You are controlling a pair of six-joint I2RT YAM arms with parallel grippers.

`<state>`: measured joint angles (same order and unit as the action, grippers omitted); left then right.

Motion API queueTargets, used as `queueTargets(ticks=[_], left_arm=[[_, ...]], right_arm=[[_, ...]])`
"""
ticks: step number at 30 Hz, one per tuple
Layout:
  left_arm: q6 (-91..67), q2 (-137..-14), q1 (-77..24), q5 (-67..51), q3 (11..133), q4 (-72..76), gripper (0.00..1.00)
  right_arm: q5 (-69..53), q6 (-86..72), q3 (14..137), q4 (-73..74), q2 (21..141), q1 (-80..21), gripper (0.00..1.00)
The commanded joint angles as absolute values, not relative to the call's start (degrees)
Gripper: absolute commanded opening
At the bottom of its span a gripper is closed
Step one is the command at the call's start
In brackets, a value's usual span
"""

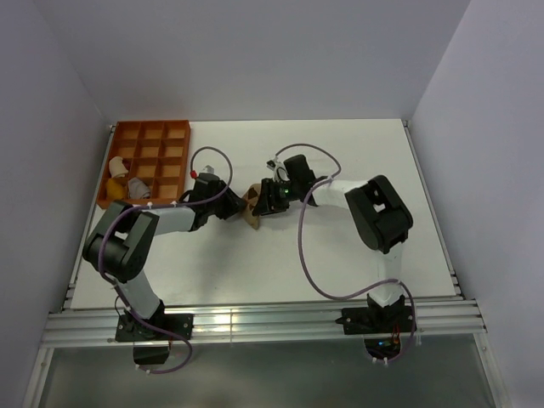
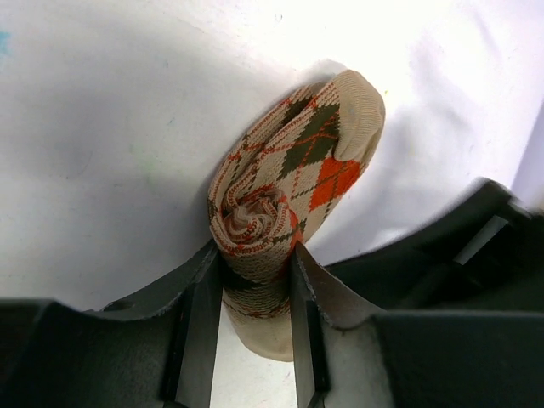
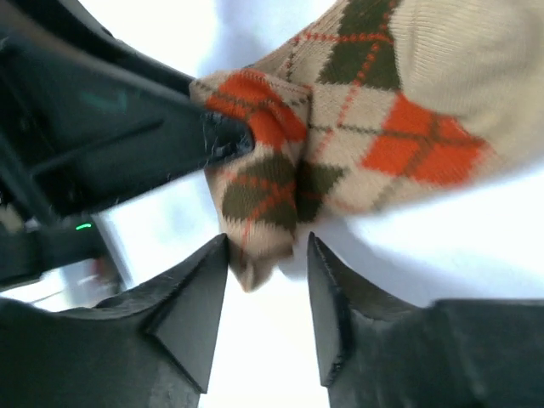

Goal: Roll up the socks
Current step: Roll the sock at the center of the board.

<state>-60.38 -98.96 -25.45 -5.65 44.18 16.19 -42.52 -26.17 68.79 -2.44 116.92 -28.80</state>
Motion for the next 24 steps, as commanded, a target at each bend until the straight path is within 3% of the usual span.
queueTargets(ticks=[1,10,24], left_arm=[[-54.9,-101.5,-25.4,-2.2,46.1,3.7,0.00],[-51.6,-103.0,-25.4,-3.2,51.6,-4.4,0.00],[-49.9,-105.5,-25.4,-6.4,55.4,-8.7,0.00]], right_arm=[[-29.6,-16.7,64.4,-2.5,108.3,-30.3,0.51],[-10.7,-3.4,56.3,-10.5,97.1,-38.6,0.63],[4.7,9.3,55.5,-16.9,100.8,-49.8,0.66]])
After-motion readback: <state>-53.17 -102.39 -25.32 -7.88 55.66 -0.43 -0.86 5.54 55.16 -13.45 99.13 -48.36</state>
